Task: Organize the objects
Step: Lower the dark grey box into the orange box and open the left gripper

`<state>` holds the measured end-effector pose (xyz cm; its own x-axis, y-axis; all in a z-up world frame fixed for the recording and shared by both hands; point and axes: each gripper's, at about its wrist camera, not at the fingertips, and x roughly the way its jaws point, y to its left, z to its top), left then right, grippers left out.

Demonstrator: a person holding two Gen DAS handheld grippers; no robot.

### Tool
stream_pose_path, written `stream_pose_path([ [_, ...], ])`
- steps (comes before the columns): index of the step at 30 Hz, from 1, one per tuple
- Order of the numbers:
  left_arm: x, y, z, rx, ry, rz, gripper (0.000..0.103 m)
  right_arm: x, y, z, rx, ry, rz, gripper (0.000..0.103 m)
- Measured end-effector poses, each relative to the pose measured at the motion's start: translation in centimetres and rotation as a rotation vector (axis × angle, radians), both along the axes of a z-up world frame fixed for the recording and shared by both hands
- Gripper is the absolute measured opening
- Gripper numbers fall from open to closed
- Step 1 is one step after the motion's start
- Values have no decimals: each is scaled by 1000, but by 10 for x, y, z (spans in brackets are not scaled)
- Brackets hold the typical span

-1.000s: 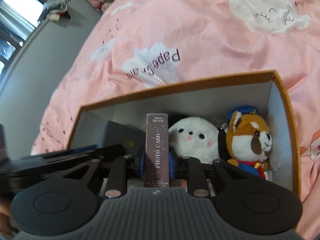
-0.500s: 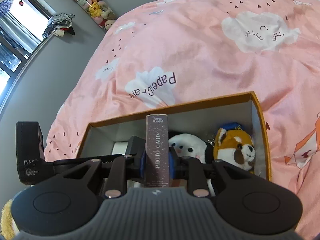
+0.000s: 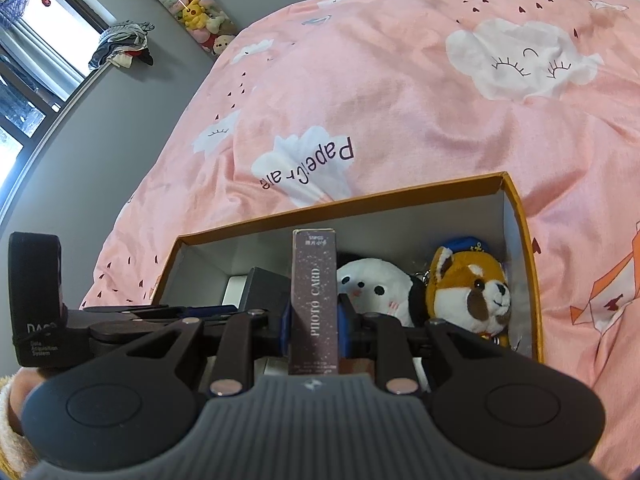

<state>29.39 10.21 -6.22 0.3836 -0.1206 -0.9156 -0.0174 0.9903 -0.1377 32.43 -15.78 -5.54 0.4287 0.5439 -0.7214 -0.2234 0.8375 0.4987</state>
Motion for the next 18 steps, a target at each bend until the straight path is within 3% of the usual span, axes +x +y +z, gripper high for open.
stream_pose_path([
  [6,-4,-7,2,60,11,-28,51,0,0,-1,-5,0,-5,24],
  [9,-2,-6,-5,69,35,-25,41,0,0,-1,-6,2,-4,24],
  [15,-1,-2,-19,-8,55,1,30,1,0,-3,-12,2,5,24],
  [18,-1,-3,-23,-7,56,5,30,2,0,-4,-22,2,5,24],
])
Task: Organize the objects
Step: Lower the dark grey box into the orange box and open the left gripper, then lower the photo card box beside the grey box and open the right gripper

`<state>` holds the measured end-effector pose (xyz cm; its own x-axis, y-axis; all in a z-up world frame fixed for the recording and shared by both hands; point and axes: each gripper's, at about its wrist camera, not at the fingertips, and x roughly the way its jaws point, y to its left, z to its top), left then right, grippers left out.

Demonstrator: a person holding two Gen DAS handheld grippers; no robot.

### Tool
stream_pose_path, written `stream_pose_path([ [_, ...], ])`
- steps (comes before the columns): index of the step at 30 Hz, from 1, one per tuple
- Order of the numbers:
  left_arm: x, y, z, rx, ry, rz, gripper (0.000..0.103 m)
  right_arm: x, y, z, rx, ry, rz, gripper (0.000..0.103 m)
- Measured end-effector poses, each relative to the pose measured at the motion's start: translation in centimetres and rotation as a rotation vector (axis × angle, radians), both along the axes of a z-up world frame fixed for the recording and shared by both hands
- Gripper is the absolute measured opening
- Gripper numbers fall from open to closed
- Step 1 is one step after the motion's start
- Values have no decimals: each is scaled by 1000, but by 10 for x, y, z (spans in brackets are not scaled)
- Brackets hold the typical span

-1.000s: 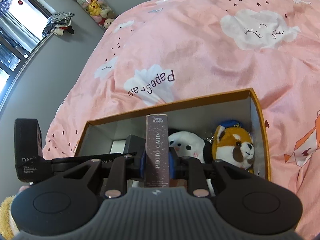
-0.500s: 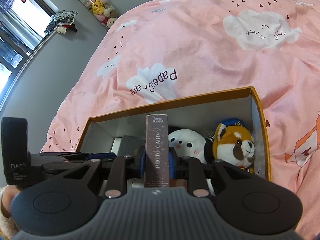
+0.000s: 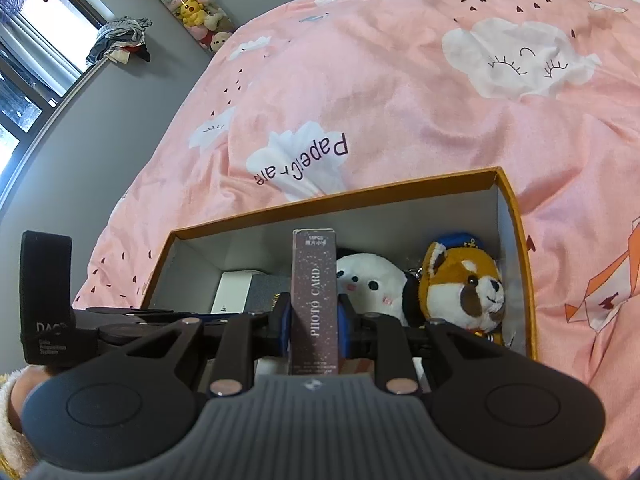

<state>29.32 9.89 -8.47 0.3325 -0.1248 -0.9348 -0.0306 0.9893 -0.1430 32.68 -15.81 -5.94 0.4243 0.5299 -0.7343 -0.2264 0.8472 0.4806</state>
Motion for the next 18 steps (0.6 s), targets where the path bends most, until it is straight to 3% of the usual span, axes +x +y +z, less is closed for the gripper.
stream_pose_path([
  [12,4,1,-5,-5,13,10,30,0,3,-3,-7,9,-13,24],
  [18,-16,8,19,-53,-107,9,30,-12,7,3,62,53,26,24],
])
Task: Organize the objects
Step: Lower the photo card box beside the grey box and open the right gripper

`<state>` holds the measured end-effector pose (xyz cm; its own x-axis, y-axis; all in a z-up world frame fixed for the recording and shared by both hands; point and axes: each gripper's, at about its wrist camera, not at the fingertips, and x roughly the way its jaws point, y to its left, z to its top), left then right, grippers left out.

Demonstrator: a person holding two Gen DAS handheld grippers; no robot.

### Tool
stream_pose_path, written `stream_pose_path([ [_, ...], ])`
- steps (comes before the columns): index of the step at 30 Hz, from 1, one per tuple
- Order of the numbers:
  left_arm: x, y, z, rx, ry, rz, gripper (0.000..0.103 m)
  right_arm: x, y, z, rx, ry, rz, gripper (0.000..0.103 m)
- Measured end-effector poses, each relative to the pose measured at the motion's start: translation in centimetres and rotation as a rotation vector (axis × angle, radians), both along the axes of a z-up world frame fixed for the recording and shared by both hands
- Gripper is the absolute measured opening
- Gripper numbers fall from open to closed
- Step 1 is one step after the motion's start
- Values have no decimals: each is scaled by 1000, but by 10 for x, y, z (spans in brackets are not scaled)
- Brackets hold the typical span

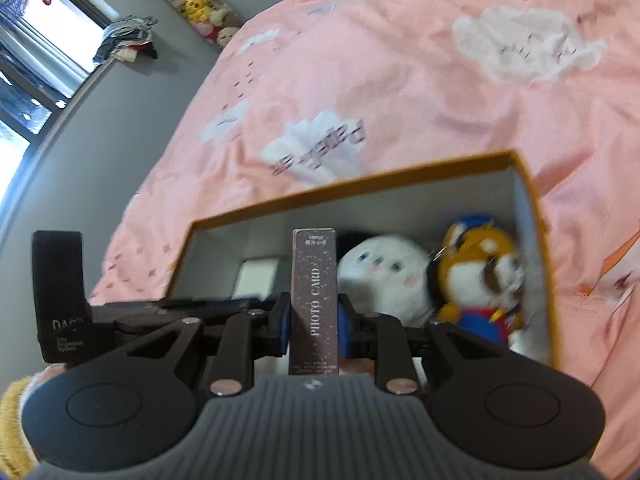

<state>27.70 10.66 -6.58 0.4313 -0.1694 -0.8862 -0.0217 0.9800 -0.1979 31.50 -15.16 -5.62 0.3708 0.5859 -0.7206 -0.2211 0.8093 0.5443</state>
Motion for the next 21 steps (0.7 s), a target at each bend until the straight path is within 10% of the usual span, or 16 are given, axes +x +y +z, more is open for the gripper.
stream_pose_path([
  [21,-71,40,38,-51,-156,96,30,-8,68,-67,-42,339,-18,24],
])
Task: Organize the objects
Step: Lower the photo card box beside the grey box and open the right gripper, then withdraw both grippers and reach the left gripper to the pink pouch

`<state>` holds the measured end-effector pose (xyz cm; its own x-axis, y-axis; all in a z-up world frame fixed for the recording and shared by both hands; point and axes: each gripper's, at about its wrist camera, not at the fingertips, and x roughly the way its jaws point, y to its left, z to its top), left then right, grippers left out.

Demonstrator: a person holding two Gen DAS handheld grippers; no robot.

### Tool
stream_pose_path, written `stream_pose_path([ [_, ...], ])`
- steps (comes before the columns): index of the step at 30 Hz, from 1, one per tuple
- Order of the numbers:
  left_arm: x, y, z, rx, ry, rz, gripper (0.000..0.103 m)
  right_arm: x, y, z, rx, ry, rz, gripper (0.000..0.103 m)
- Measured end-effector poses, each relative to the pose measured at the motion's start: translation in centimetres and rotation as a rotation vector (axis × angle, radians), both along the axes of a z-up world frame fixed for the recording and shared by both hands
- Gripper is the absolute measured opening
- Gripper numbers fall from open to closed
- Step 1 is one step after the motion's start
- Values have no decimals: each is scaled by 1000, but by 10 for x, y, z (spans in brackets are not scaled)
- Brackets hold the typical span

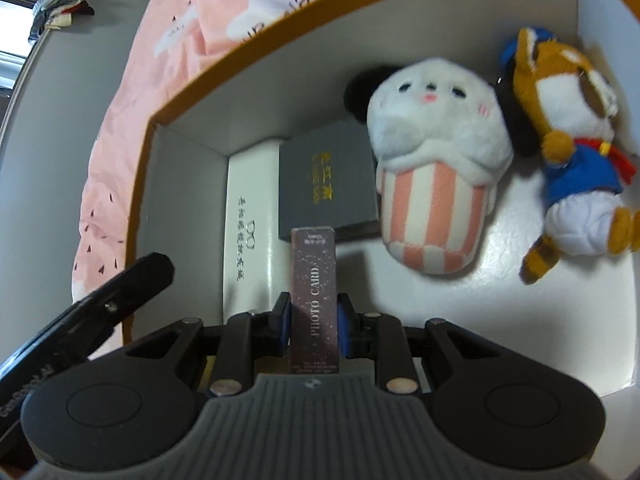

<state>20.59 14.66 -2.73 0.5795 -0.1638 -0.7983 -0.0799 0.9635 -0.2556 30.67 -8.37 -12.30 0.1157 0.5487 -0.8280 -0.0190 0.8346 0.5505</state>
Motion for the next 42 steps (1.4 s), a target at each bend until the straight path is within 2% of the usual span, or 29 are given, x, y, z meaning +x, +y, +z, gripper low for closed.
stream_pose_path([
  [5,-4,0,0,-9,-14,0,30,0,3,-1,-68,0,37,30],
  [9,-5,-1,-2,-14,-11,-7,30,1,5,2,-151,-26,88,39],
  [16,-8,-1,-2,-24,-16,-7,30,4,8,3,-232,-30,192,40],
  [20,-10,0,0,-32,-20,-1,30,5,8,-1,-228,-1,204,39],
  [21,-11,1,0,-34,-21,-1,30,5,7,-2,-221,8,195,37],
  [23,-11,2,1,-34,-23,0,30,7,7,-4,-212,14,176,26],
  [27,-11,4,1,-38,-27,6,30,9,6,-7,-176,31,146,23],
  [36,-12,0,1,-29,-37,-7,30,1,16,1,-199,-34,197,22],
  [39,-15,-3,7,-20,-46,-12,30,-4,15,12,-219,-94,215,25],
  [42,-21,-8,17,-15,-64,-21,30,-14,7,34,-191,-157,218,25],
])
